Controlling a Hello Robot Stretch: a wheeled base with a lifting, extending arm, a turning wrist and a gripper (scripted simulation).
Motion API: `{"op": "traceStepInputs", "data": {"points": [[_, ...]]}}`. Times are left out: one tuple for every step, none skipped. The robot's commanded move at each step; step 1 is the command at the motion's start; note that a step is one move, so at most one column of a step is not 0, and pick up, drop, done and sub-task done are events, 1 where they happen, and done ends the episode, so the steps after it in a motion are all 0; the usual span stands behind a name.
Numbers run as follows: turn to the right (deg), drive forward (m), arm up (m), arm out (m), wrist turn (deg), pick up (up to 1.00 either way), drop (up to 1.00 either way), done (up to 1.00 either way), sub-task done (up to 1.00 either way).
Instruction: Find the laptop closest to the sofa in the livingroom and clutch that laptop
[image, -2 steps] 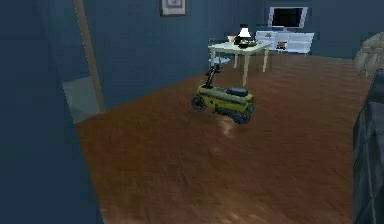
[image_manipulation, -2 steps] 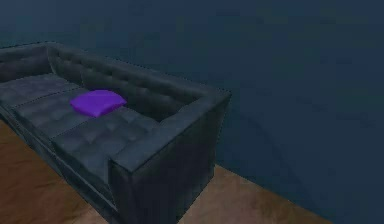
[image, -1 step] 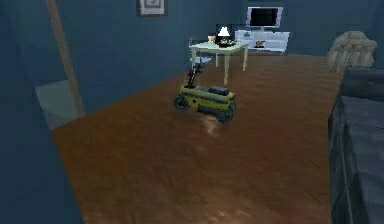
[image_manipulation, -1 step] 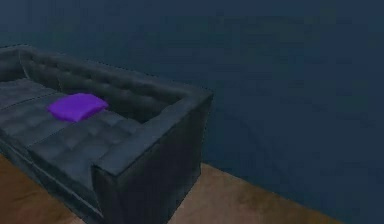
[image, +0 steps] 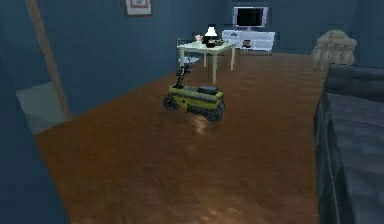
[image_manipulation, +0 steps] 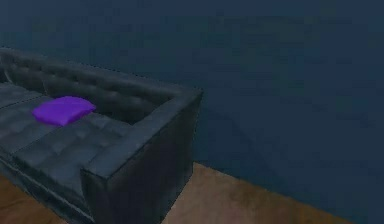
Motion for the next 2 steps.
{"op": "traceStepInputs", "data": {"points": [[0.0,0.35,0.0,0.0,0.0,0.0,0.0,0.0,0.0],[27.0,0.0,0.0,0.0,0.0,0.0,0.0,0.0,0.0]]}}
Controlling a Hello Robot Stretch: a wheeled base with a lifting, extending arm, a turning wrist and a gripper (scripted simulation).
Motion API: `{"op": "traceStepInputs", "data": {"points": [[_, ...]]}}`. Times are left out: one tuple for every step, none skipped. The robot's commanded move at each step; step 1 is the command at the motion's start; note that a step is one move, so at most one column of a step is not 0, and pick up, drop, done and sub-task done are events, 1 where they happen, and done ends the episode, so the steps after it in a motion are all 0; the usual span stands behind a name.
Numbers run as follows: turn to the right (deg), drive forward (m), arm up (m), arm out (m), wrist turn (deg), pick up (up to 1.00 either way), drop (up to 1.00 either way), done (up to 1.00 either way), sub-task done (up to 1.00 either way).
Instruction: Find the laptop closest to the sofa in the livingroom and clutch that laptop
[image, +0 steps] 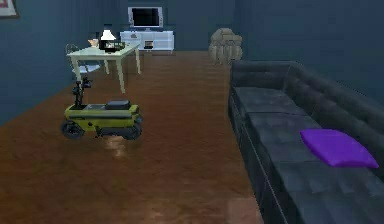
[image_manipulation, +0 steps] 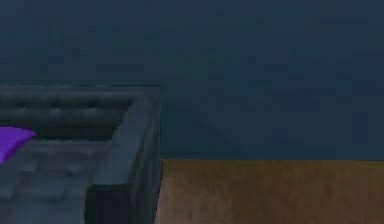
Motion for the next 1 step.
{"op": "traceStepInputs", "data": {"points": [[0.0,1.0,0.0,0.0,0.0,0.0,0.0,0.0,0.0]]}}
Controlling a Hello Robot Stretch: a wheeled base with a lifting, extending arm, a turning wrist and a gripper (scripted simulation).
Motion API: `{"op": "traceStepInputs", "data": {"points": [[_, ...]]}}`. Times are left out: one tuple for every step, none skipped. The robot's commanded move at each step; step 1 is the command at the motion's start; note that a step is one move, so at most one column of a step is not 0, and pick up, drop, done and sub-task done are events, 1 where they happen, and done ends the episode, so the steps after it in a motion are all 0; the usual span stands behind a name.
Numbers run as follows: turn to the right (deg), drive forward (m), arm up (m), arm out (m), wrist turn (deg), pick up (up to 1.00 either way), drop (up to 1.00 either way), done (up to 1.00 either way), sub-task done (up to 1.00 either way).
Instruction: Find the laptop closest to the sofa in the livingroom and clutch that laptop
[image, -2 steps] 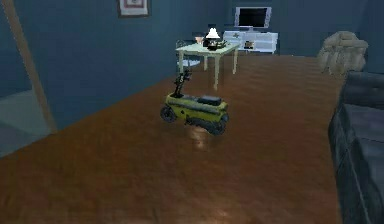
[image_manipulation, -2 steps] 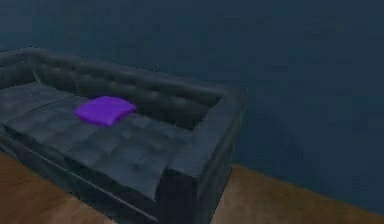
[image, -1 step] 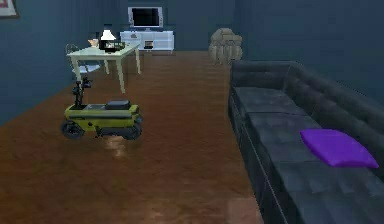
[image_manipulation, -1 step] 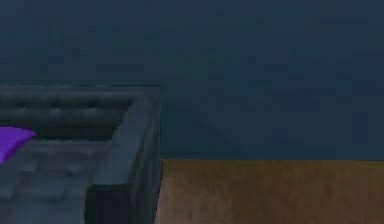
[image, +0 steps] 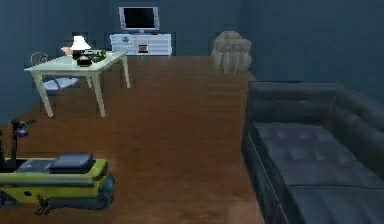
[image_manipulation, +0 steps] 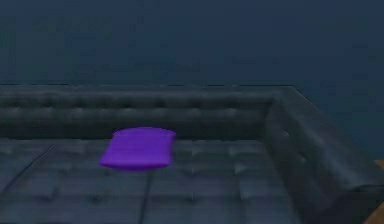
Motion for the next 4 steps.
{"op": "traceStepInputs", "data": {"points": [[0.0,1.0,0.0,0.0,0.0,0.0,0.0,0.0,0.0],[0.0,0.55,0.0,0.0,0.0,0.0,0.0,0.0,0.0],[-12.0,0.0,0.0,0.0,0.0,0.0,0.0,0.0,0.0],[0.0,1.0,0.0,0.0,0.0,0.0,0.0,0.0,0.0]]}}
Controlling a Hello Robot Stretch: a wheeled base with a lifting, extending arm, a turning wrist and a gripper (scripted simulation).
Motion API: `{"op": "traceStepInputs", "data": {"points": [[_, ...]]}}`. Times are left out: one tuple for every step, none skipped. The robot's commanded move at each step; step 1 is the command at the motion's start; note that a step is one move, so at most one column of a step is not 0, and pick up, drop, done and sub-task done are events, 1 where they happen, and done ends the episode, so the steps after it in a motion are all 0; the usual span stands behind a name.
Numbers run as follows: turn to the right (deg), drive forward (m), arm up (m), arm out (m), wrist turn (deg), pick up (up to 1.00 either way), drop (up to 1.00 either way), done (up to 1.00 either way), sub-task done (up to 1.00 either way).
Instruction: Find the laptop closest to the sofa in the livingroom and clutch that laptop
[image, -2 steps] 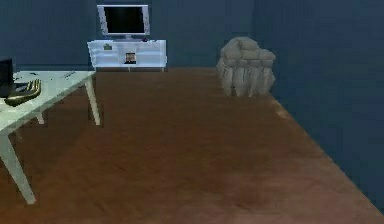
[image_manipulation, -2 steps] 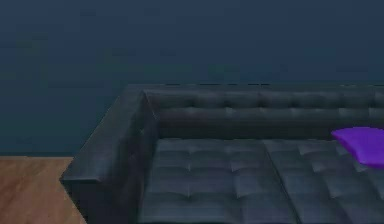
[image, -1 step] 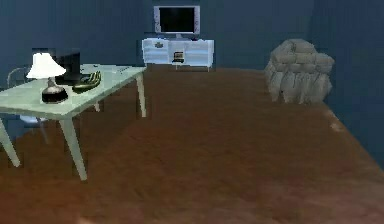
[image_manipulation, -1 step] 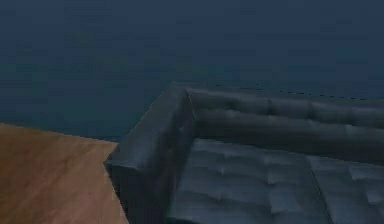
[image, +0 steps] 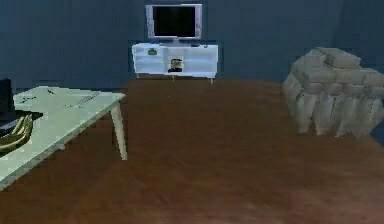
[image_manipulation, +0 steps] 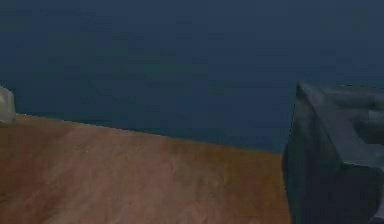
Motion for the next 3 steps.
{"op": "traceStepInputs", "data": {"points": [[0.0,1.0,0.0,0.0,0.0,0.0,0.0,0.0,0.0],[0.0,1.0,0.0,0.0,0.0,0.0,0.0,0.0,0.0],[0.0,1.0,0.0,0.0,0.0,0.0,0.0,0.0,0.0]]}}
